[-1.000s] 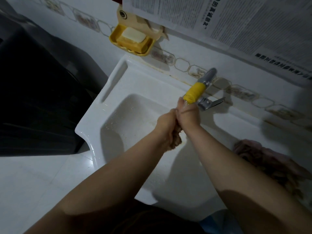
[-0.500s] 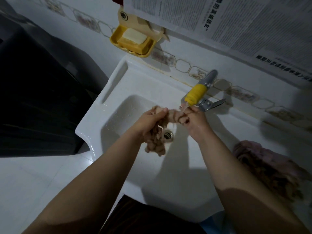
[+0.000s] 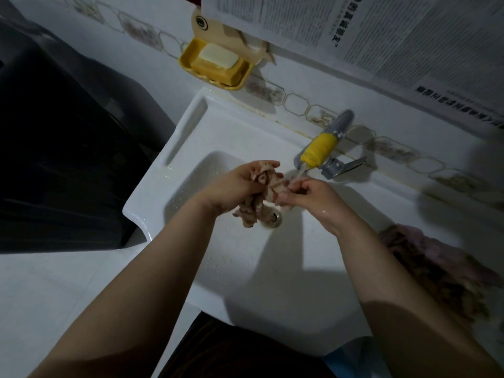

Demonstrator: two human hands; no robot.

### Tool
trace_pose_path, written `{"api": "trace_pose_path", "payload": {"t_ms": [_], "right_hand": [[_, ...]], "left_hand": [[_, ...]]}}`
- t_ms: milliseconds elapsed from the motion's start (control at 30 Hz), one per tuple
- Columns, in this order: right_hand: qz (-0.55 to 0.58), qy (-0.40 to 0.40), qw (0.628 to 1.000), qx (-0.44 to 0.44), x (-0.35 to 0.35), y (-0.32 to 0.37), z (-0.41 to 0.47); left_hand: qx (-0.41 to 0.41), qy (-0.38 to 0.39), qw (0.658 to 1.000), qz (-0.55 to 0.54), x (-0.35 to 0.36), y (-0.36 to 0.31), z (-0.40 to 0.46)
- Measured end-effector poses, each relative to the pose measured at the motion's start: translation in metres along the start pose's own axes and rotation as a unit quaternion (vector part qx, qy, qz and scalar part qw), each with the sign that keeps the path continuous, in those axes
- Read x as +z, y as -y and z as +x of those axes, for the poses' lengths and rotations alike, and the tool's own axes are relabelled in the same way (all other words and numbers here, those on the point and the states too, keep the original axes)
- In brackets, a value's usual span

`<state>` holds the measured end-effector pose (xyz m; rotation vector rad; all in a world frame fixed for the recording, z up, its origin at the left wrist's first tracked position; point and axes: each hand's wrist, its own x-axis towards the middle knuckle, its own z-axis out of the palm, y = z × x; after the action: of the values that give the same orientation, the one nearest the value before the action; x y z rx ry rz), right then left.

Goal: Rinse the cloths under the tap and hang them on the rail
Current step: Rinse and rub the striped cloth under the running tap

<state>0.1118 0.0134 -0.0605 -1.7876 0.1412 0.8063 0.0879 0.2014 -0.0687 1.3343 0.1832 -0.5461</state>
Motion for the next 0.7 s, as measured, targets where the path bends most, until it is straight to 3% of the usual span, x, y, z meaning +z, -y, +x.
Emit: {"api": "trace_pose_path", "payload": {"t_ms": [100, 200, 300, 367, 434, 567, 634, 701], "right_hand": [[-0.013, -0.001, 1.000, -0.021, -0.008, 0.006, -0.003], [-0.034, -0.017, 0.998, -0.041, -0.017, 0.010, 0.000], [-0.040, -0.056, 0.997, -0.045, -0.015, 0.012, 0.000], [-0.040, -0.110, 0.992, -0.042, -0.007, 0.010, 0.004], [-0.048, -0.177, 0.981, -0.064, 0.004, 0.007, 0.008], [-0.104, -0.204, 0.964, -0.137, 0.048, 0.006, -0.002], [-0.163, -0.233, 0.949, -0.138, 0.057, 0.012, -0.003], [-0.125, -0.288, 0.945, -0.091, 0.044, 0.017, 0.014]], "left_hand": [[-0.040, 0.010, 0.980, 0.196, -0.003, -0.003, -0.002], [-0.043, -0.008, 0.963, 0.265, -0.001, -0.007, -0.004], [-0.052, -0.018, 0.996, 0.073, 0.001, -0.006, -0.006], [-0.062, -0.004, 0.992, -0.108, 0.004, -0.001, -0.001], [-0.041, -0.041, 0.981, -0.185, 0.015, 0.006, 0.008], [-0.043, -0.197, 0.963, -0.181, 0.036, 0.014, 0.026], [-0.071, -0.211, 0.971, -0.089, 0.051, 0.006, 0.026], [-0.114, -0.213, 0.969, -0.048, 0.066, 0.000, 0.025]]}}
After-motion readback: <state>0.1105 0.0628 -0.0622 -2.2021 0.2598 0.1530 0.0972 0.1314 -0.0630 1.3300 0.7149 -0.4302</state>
